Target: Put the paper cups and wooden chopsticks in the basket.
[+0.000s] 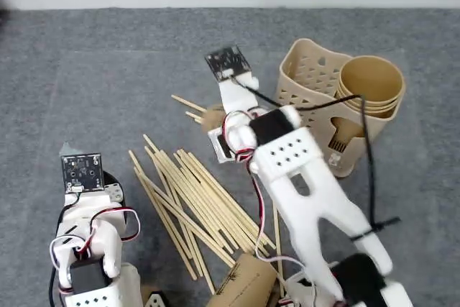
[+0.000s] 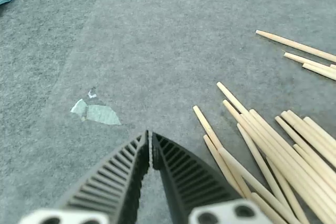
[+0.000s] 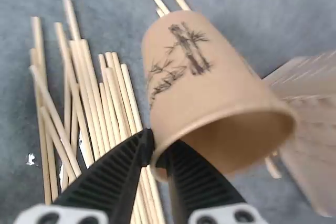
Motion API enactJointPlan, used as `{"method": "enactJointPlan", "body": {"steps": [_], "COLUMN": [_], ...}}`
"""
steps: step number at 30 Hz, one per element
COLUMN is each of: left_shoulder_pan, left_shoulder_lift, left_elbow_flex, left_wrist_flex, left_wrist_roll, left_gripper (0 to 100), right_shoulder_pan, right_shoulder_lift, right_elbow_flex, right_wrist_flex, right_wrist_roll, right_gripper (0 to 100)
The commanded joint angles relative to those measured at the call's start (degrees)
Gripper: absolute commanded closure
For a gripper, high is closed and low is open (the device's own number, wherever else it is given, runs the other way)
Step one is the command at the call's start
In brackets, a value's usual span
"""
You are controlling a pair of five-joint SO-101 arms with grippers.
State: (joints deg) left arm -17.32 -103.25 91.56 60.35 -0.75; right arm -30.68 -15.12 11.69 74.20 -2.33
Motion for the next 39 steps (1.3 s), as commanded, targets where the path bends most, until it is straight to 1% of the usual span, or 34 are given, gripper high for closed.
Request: {"method": "enactJointPlan", "body": {"steps": [1,4,8,13,18,23,31,34,39], "left_shoulder_pan": [-0.1,-0.1,-0.1,-0.1,-0.1,-0.1,-0.1,-0.1,-0.1], "left_shoulder_lift": [-0.9,-0.9,-0.9,-0.9,-0.9,-0.9,-0.9,-0.9,-0.9], "left_elbow_flex": [-2.1,-2.1,-2.1,-1.6,0.0,0.0,0.0,0.0,0.0], "left_wrist_flex": [-1.4,-1.4,-1.4,-1.8,-4.8,-4.8,-4.9,-4.9,-4.9], "left_wrist_roll": [-0.6,-0.6,-0.6,-0.7,-0.7,-0.7,-0.7,-0.7,-0.7], "left_gripper": [98,98,98,98,98,98,98,98,98], "right_shoulder_pan": [-0.3,0.0,4.0,13.5,26.0,34.9,42.6,44.1,44.4], "right_shoulder_lift": [-5.6,-6.0,-5.9,-5.9,-6.0,-6.6,-6.5,-6.2,-6.3], "right_elbow_flex": [-10.9,-20.2,-33.2,-42.7,-46.0,-47.0,-47.1,-46.9,-46.8], "right_wrist_flex": [8.0,15.4,23.0,28.3,28.3,28.3,28.4,28.5,28.7], "right_wrist_roll": [5.0,10.1,17.3,29.0,39.3,48.6,59.5,61.5,62.0], "right_gripper": [99.1,99.1,99.1,99.1,99.1,99.1,99.1,99.1,99.1]}}
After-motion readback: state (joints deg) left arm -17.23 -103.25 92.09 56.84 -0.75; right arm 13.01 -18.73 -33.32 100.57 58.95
